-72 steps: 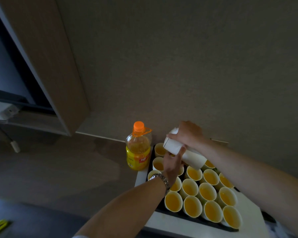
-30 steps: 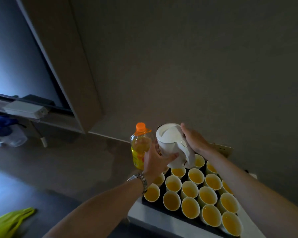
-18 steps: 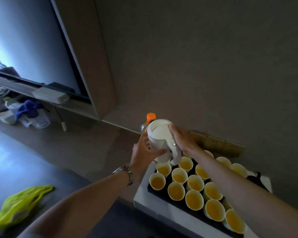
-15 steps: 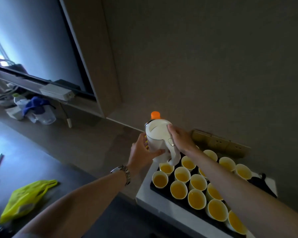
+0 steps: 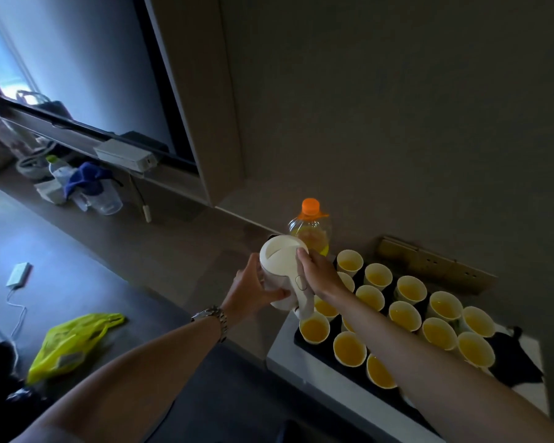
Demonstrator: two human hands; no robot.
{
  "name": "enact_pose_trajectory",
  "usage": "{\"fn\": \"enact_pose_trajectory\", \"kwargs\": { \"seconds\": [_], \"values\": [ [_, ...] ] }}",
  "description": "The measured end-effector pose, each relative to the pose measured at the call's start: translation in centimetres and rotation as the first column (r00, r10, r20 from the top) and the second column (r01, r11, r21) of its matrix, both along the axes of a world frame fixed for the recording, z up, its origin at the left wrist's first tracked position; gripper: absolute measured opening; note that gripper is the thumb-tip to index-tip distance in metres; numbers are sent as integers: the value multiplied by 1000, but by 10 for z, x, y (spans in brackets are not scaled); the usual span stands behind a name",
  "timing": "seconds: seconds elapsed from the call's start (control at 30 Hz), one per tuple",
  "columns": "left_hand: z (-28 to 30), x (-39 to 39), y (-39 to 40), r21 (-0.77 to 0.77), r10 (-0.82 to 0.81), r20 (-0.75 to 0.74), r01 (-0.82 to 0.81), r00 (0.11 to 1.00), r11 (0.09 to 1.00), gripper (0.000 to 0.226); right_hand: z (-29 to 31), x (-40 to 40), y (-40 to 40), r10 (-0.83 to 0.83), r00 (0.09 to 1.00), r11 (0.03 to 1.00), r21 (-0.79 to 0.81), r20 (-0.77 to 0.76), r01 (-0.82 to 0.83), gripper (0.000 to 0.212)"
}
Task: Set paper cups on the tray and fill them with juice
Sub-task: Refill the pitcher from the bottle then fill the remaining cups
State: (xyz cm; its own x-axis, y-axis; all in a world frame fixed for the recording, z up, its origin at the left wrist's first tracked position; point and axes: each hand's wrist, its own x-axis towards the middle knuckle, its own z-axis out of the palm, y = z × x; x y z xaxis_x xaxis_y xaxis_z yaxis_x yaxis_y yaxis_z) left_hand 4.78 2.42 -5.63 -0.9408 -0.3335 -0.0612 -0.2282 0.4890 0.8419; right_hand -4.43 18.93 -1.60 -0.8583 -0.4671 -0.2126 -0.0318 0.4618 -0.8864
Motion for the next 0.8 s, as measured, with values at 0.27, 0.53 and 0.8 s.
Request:
{"fn": "enact_pose_trajectory", "kwargs": {
  "seconds": [0.27,0.53,0.8],
  "values": [
    [-42,-3,-29,-44,-62,85,66,994,997,102,-38,9,-25,-15,994,1000,10,107,14,41],
    [-60,-20,-44,-43,-104,134,111,985,993,104,-72,4,-43,-71,980,997,29,188,66,51],
    [-75,-19,-52,12,-123,194,123,973,992,106,-93,13,-49,-113,966,989,116,231,88,50]
  ]
}}
